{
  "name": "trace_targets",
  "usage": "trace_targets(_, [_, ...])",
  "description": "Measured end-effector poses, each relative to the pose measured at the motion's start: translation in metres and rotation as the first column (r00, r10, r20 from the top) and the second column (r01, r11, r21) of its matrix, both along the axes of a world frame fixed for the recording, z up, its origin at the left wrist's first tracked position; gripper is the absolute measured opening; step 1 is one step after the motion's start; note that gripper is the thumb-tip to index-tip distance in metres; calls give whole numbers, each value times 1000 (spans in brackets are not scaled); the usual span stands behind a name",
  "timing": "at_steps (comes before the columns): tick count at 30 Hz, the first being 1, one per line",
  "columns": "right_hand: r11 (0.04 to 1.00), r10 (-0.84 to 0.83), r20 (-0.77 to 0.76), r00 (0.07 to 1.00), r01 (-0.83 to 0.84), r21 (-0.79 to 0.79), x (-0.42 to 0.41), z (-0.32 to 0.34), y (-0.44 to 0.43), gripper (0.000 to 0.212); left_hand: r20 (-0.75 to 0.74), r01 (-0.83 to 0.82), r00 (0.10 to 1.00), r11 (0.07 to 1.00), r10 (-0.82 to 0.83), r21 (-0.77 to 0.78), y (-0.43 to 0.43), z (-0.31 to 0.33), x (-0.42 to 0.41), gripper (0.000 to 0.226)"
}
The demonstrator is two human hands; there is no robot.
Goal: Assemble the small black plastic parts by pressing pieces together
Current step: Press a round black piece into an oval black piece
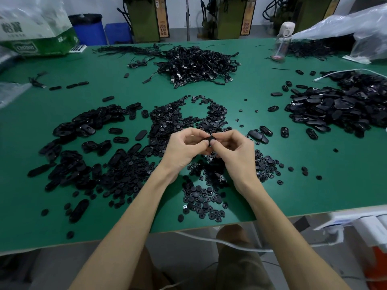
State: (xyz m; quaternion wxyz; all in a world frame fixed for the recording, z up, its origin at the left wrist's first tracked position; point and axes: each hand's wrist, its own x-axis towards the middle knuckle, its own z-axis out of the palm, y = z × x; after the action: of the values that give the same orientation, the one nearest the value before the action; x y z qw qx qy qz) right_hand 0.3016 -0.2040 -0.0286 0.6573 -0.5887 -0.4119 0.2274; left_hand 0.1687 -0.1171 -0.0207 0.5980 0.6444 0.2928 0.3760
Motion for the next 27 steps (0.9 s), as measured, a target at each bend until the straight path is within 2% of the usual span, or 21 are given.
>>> trace_targets(8, [999,44,5,999,-44,-11,-2,1,-1,12,-31,-3,1000,1000,4,27,1,0,2,14])
trace_targets(13, [1000,18,-24,1000,-18,13,-1,1,-2,12,24,32,999,999,-31,-17,4,1,-3,16])
trace_targets(18, [999,36,-3,999,-36,35,-1,3,-3,22,59,49,997,998,-47,-33,4,0,-4,20])
trace_targets(27, [1000,8,124,992,-7,-7,-1,3,-1,22,7,10,1000,1000,-10,22,2,2,-3,20])
